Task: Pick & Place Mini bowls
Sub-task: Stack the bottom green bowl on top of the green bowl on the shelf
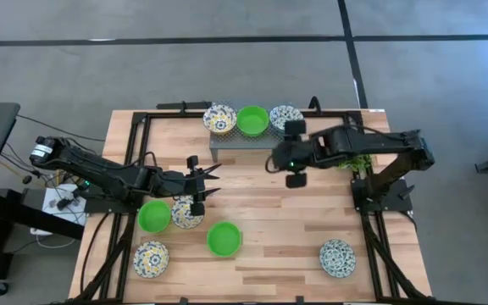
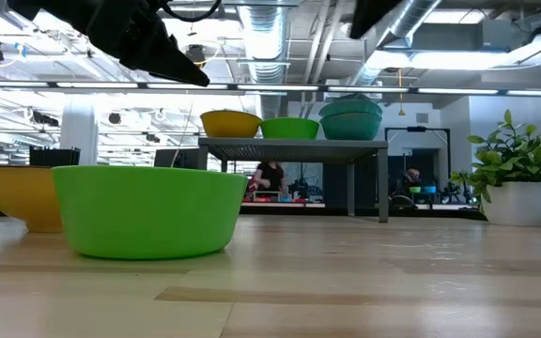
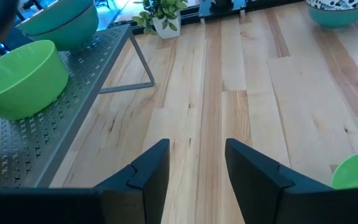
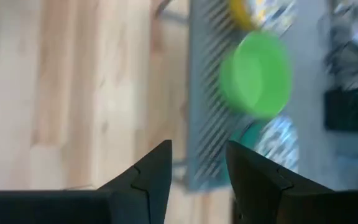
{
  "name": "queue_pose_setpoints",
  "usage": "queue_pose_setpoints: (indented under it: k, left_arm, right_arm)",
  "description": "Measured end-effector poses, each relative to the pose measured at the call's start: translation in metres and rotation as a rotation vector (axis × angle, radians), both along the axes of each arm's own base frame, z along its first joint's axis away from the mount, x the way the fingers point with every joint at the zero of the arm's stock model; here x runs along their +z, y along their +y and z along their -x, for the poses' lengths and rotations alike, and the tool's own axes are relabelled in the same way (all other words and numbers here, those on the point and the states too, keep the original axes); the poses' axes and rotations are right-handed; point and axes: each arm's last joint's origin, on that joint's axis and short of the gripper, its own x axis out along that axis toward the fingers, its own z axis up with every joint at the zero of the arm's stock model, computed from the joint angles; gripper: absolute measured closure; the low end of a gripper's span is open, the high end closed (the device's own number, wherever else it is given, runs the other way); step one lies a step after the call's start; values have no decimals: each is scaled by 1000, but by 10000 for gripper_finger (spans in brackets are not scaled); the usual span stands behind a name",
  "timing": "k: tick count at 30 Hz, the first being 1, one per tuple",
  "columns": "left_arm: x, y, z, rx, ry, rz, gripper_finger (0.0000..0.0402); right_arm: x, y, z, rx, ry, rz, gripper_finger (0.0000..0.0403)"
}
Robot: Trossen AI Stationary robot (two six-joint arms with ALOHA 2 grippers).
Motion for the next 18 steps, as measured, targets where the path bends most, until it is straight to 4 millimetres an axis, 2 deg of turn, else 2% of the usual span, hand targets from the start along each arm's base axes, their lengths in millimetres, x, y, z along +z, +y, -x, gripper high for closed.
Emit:
queue_pose_setpoints:
  k: [7, 14, 18]
  left_arm:
    - [0, 0, 0, 0, 0, 0, 244]
    - [0, 0, 0, 0, 0, 0, 244]
    - [0, 0, 0, 0, 0, 0, 244]
  right_arm:
    - [-31, 18, 19, -104, 184, -32, 264]
    - [-72, 31, 26, -79, 308, 0, 275]
    - [-93, 34, 37, -49, 332, -32, 281]
